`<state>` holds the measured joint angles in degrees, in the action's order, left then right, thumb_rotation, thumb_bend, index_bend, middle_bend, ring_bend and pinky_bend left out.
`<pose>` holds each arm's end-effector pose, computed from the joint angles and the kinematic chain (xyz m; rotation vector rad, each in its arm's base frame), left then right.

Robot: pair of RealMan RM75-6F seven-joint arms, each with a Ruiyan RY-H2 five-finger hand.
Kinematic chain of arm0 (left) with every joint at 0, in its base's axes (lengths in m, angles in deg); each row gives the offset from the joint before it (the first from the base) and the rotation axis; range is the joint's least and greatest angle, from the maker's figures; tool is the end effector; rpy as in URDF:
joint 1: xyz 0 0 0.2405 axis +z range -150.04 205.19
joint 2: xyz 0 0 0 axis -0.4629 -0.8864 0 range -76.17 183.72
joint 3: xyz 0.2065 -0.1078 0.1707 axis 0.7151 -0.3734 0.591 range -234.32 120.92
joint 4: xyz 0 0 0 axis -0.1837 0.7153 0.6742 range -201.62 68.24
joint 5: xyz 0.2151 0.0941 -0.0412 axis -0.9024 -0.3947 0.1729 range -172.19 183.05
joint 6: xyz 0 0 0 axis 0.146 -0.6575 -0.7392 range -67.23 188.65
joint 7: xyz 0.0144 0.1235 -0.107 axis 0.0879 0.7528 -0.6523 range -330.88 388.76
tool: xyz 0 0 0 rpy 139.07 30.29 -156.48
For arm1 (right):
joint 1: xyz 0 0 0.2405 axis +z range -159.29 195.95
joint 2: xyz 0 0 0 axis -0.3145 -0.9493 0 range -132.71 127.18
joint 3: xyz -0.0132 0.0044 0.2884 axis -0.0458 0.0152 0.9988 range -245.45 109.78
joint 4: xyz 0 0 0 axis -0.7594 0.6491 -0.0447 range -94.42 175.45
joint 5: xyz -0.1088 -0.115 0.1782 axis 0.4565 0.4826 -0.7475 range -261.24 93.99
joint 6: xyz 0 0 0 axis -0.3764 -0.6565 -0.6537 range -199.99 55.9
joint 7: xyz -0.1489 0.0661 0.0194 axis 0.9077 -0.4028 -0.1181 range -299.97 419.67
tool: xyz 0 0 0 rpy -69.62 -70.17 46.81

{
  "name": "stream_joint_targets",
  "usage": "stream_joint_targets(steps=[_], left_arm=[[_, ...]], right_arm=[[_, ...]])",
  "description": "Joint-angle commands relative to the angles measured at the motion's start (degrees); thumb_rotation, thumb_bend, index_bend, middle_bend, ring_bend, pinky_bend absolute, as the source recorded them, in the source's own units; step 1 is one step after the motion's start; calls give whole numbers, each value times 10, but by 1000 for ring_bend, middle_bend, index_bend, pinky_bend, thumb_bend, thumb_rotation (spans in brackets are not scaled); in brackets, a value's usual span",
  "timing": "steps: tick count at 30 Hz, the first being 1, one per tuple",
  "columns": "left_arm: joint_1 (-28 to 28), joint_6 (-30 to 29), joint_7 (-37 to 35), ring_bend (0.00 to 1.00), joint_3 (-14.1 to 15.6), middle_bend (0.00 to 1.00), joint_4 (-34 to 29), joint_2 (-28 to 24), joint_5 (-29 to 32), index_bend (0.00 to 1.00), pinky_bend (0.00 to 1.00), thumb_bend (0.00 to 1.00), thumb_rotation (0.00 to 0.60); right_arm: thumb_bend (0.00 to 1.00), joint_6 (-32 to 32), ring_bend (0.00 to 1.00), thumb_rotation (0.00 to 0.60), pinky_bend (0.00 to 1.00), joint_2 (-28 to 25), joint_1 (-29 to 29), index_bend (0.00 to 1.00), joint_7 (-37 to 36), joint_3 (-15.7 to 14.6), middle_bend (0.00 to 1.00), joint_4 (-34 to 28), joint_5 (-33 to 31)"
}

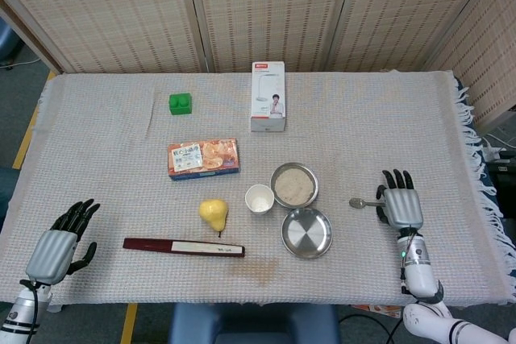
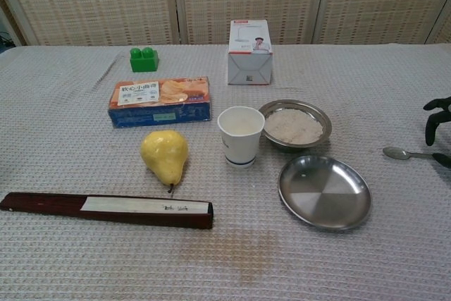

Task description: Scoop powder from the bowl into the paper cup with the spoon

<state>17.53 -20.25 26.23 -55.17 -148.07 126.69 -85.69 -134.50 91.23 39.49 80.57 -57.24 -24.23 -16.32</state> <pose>-0.3560 0.2205 0.0819 -1.5949 -0.9203 -0.9204 -0.3607 -0.3323 -0.0231 1.4977 -0.9224 0.5792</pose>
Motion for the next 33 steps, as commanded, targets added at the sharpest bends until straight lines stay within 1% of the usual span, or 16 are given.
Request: stream_joint_targets(steps=[1, 12, 33], left_arm=[[0, 1, 0, 0, 1, 0, 0, 0, 0, 0, 183, 468, 600], [-1, 1, -2, 0, 1, 0, 0, -1, 0, 0, 183, 468, 600], [-3, 6, -2, 0, 2, 0, 1, 0, 1, 0, 183, 468, 600]], right_arm=[[297, 6, 0, 600, 0, 5, 4, 486, -2, -2, 108, 8, -2], [297, 16, 0, 600, 0, 17, 15, 505, -3, -6, 113, 22, -5], [297, 18, 0, 600, 0, 19, 19, 546, -6, -11, 139, 28, -11]])
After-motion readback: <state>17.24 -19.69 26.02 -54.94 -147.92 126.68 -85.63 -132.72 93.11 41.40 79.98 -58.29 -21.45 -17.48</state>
